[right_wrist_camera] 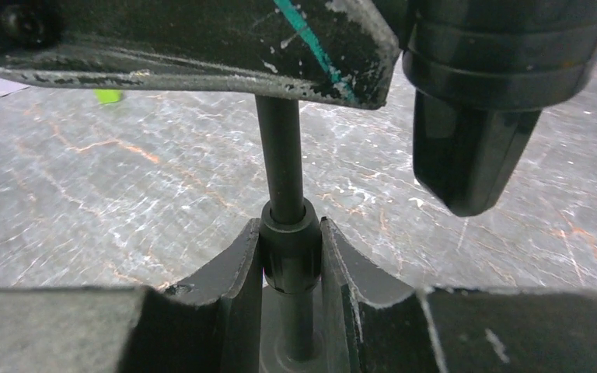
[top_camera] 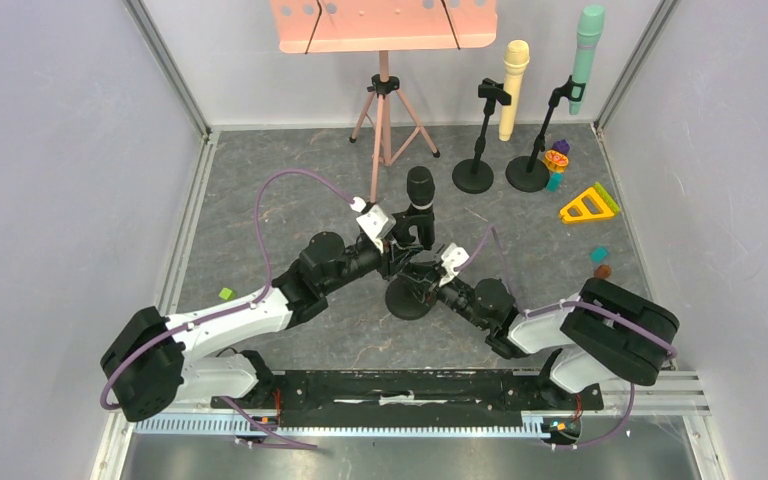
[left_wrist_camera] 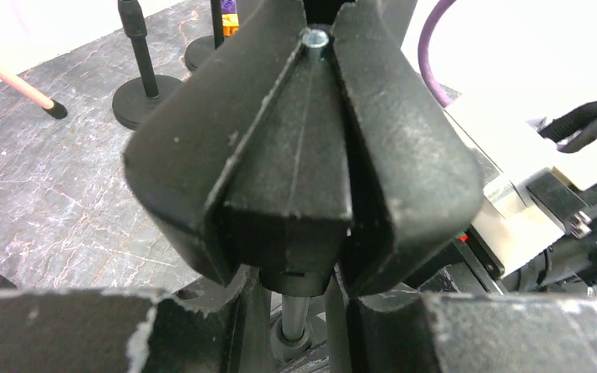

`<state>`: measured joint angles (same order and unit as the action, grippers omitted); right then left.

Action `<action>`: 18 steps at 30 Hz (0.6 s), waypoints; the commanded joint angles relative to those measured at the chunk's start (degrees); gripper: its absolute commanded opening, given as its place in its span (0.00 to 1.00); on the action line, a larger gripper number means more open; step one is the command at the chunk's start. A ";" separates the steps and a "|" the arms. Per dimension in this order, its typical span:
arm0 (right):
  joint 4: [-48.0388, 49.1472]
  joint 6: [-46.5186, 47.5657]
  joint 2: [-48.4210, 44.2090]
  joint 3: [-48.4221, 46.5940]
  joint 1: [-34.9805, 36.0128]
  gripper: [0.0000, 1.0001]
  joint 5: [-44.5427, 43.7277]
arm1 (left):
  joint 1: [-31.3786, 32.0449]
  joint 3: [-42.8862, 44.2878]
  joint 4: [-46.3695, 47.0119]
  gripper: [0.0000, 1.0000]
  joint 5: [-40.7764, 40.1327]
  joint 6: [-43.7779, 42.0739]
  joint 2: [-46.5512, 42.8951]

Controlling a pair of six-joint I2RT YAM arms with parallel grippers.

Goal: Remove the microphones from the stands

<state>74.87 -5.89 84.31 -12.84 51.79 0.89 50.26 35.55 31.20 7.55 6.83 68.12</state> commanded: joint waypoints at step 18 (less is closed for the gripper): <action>-13.19 -3.11 -3.85 -4.61 2.55 0.38 -8.31 | 0.09 1.57 3.13 0.02 -0.18 -0.15 -0.14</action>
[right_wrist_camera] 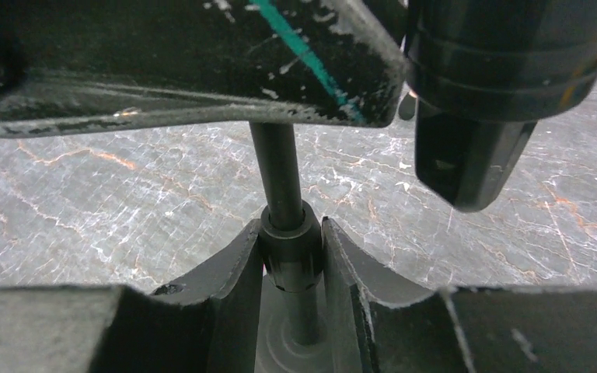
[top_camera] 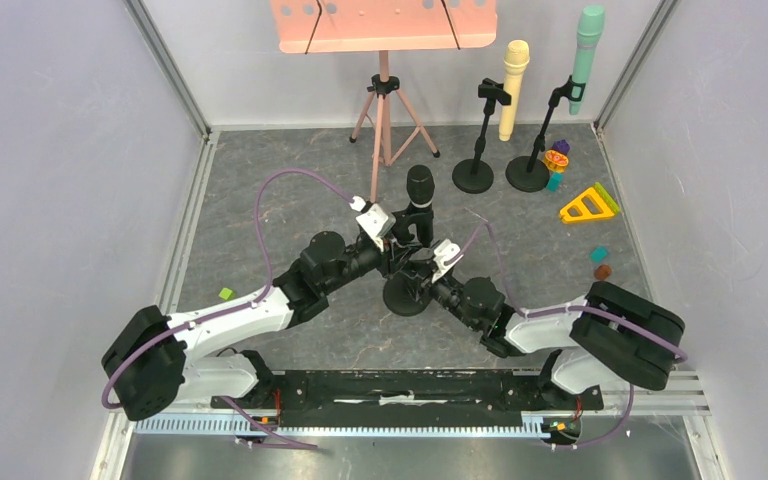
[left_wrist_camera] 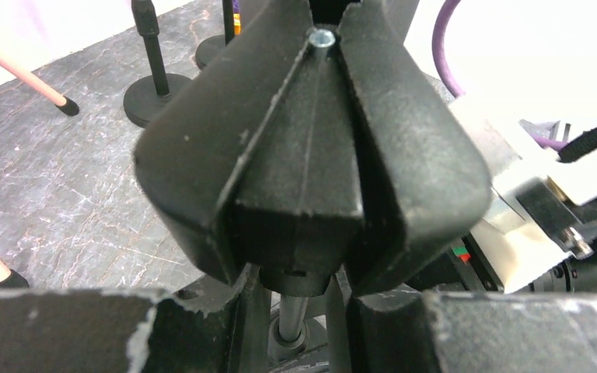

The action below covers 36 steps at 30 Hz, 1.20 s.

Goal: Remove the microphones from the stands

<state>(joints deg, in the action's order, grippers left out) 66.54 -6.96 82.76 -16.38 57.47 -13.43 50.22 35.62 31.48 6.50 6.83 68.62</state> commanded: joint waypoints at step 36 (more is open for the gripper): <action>4.94 0.19 2.98 -0.41 -11.58 0.00 19.91 | 0.08 -0.04 3.06 0.02 0.51 0.03 -1.52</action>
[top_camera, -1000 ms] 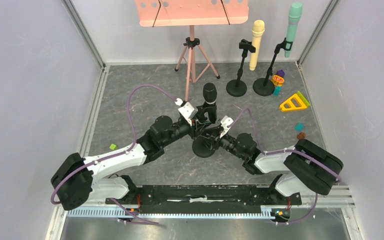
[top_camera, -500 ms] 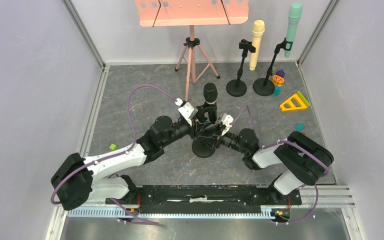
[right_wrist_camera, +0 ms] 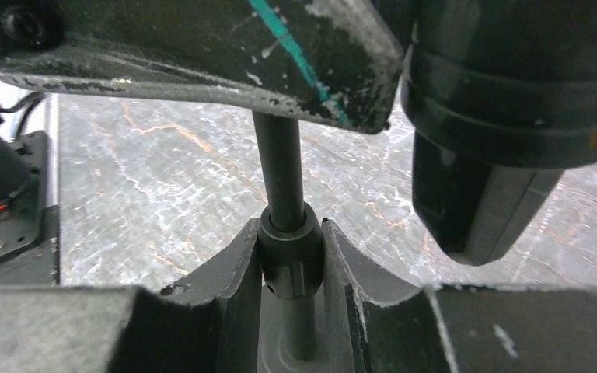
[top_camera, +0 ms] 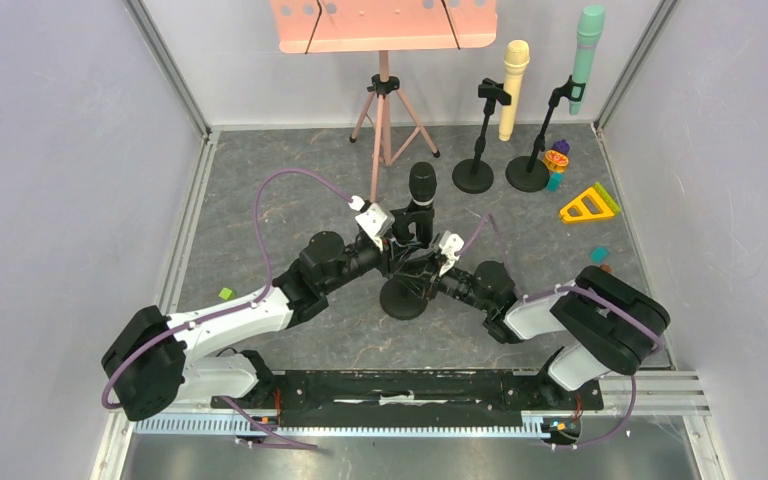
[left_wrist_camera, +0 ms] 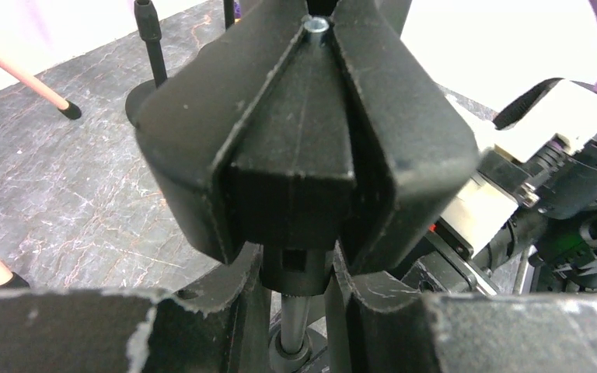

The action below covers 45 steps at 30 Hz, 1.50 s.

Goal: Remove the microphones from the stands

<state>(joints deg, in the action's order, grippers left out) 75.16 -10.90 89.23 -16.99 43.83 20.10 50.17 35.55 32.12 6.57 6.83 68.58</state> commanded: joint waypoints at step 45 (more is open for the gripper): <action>8.07 -4.51 2.66 -0.71 -1.39 0.21 2.23 | 0.16 -0.55 3.93 0.02 -0.51 0.99 -0.70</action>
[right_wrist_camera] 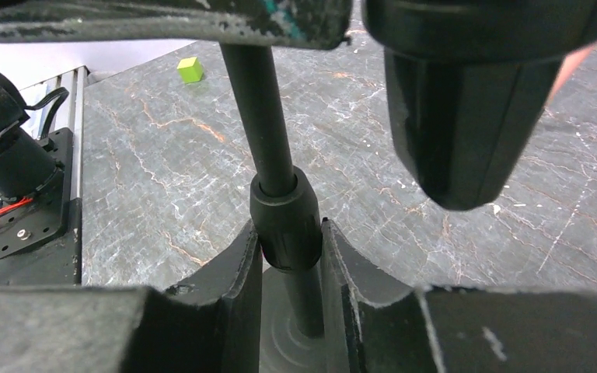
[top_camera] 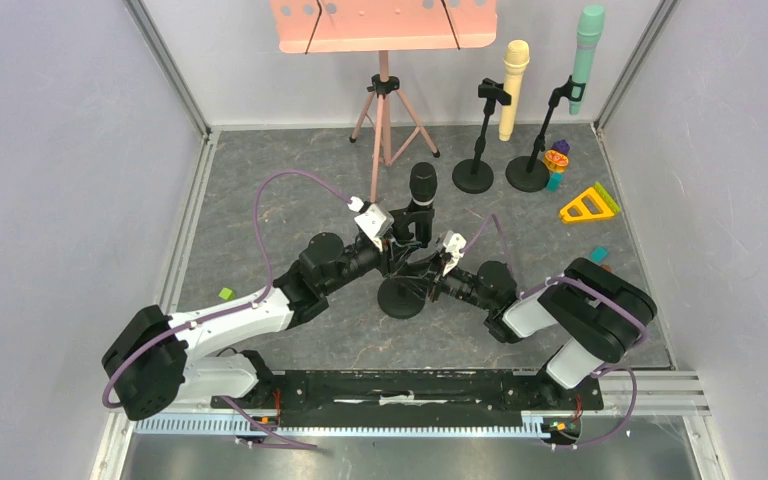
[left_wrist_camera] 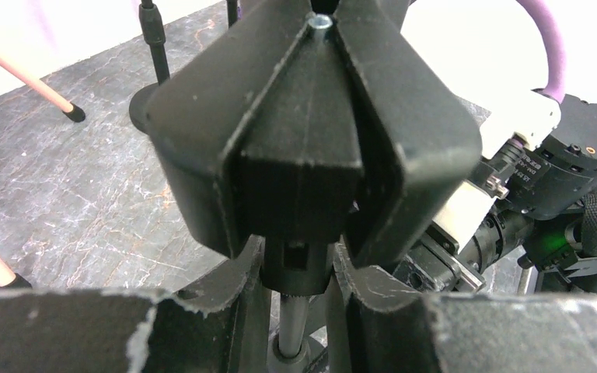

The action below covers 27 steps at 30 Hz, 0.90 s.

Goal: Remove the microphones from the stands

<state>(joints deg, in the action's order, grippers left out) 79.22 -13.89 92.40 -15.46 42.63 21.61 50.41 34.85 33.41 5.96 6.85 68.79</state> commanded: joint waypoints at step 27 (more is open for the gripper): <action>-23.66 2.32 -18.79 3.05 6.06 0.55 -27.93 | -0.05 0.62 2.46 0.32 1.77 1.06 -0.05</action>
<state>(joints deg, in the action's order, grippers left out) 62.81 -10.00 78.72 -12.75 51.00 -3.44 50.39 34.83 33.58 6.55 6.94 68.84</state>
